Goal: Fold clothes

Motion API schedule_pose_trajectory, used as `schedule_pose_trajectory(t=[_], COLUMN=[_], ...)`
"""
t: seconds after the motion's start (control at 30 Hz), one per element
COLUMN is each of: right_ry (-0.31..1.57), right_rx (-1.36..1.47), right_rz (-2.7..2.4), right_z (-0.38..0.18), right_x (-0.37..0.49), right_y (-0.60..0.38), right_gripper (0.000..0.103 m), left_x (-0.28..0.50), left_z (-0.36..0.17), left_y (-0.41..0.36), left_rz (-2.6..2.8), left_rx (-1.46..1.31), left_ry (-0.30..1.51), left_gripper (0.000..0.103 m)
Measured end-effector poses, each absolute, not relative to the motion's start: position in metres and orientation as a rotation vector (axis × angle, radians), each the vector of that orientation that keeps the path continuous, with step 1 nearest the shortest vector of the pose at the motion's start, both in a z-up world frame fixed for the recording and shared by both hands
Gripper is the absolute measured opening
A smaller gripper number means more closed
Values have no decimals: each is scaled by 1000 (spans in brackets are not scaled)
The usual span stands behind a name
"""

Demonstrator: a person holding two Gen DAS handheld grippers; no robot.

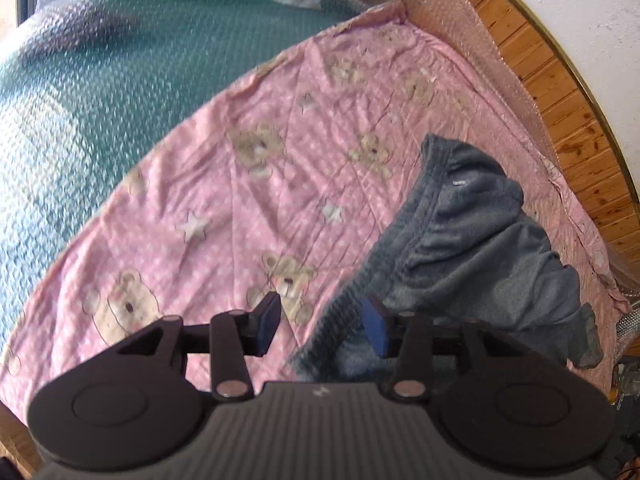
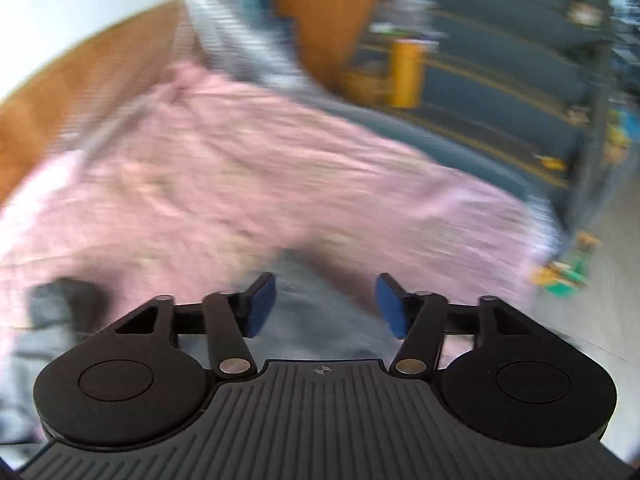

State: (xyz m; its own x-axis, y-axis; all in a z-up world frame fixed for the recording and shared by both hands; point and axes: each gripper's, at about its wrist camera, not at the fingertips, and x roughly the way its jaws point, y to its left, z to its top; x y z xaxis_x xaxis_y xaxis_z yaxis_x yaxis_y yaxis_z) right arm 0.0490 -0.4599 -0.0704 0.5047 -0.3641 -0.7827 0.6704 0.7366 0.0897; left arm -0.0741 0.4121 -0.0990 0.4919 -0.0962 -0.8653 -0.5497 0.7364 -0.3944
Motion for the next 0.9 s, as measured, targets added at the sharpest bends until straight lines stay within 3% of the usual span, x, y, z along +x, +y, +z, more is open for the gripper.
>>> schedule_pose_trajectory(t=[0.2, 0.37, 0.43, 0.47, 0.57, 0.63, 0.7, 0.83, 0.9], right_ry=[932, 1049, 1089, 1092, 839, 562, 402, 547, 817], right_rx=[594, 528, 514, 509, 468, 391, 278, 214, 305], right_rz=[-318, -217, -190, -170, -83, -35, -49, -251, -375], right_z=[-117, -165, -179, -179, -114, -43, 13, -12, -79], right_x=[156, 238, 260, 270, 270, 244, 210, 179, 173], right_y=[-417, -384, -379, -376, -368, -365, -364, -387, -415], right_gripper=[76, 78, 40, 7, 6, 5, 5, 5, 11], left_x=[-2, 80, 111, 124, 150, 157, 161, 175, 183], left_z=[-86, -92, -89, -86, -77, -72, -76, -106, -122], left_y=[387, 333, 318, 311, 294, 291, 294, 310, 317], left_rz=[270, 191, 162, 149, 110, 99, 120, 161, 191], left_rx=[-706, -687, -676, -667, -618, -580, -555, -571, -566], left_ry=[981, 981, 978, 976, 965, 960, 973, 1039, 1064], left_gripper=[59, 59, 59, 59, 59, 60, 62, 62, 62])
